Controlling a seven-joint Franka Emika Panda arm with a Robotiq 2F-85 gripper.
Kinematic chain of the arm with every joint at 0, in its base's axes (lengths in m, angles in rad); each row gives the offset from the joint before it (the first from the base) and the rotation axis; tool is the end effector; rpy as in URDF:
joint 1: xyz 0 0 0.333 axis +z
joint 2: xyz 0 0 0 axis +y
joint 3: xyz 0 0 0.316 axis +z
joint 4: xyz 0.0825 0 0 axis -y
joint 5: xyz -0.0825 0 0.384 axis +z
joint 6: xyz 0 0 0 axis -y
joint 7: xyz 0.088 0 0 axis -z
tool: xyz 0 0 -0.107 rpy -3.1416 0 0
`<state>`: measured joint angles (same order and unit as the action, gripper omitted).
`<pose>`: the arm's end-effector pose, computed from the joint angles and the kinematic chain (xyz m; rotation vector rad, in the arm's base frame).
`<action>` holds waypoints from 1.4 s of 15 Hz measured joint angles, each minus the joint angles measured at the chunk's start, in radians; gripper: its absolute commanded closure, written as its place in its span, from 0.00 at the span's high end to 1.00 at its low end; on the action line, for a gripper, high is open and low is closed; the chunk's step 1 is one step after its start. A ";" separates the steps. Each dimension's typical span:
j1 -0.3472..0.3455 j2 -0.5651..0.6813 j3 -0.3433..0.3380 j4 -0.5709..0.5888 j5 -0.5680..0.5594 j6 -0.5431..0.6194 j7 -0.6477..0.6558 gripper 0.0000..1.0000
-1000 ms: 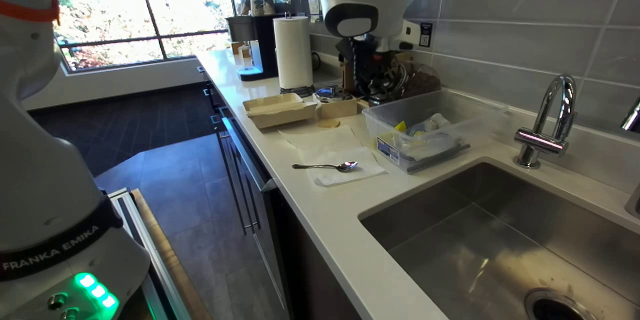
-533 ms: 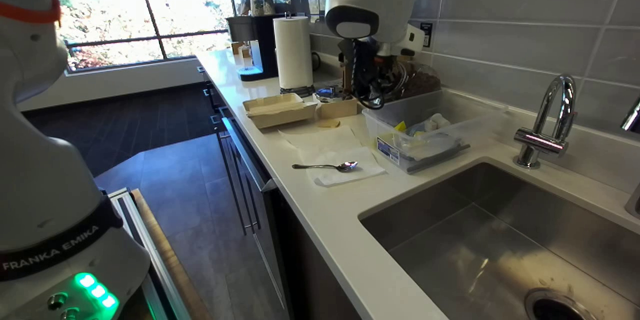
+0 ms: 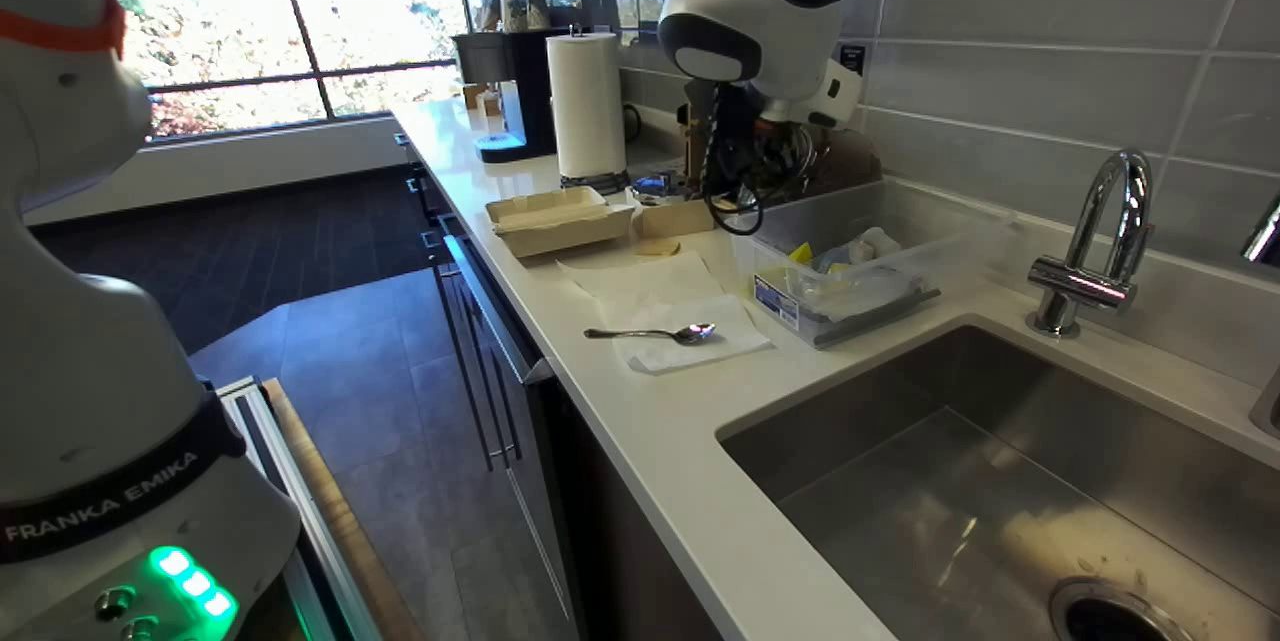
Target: Take one scoop of coffee grounds using the scooper in the coffee jar, empty the scoop onto the napkin then place the scooper back in the jar
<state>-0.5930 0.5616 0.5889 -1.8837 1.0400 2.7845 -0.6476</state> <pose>0.6517 -0.0730 0.2717 -2.3378 0.5228 -0.6474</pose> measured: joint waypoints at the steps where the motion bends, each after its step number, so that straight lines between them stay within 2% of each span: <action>1: -0.016 0.004 0.016 0.001 0.027 0.000 -0.022 0.01; 6: -0.094 0.023 0.085 0.002 0.144 -0.025 -0.124 0.01; 11: -0.152 0.038 0.106 -0.007 0.184 -0.098 -0.173 0.01; 12: -0.143 0.034 0.082 -0.008 0.207 -0.135 -0.184 0.01; 14: -0.091 0.012 -0.017 -0.008 0.264 -0.250 -0.215 0.01; 18: 0.059 -0.042 -0.262 -0.012 0.307 -0.471 -0.222 0.01; 21: 0.160 -0.073 -0.412 -0.019 0.309 -0.588 -0.222 0.01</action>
<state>-0.4332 0.4884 0.1772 -1.9026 1.3491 2.1967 -0.8700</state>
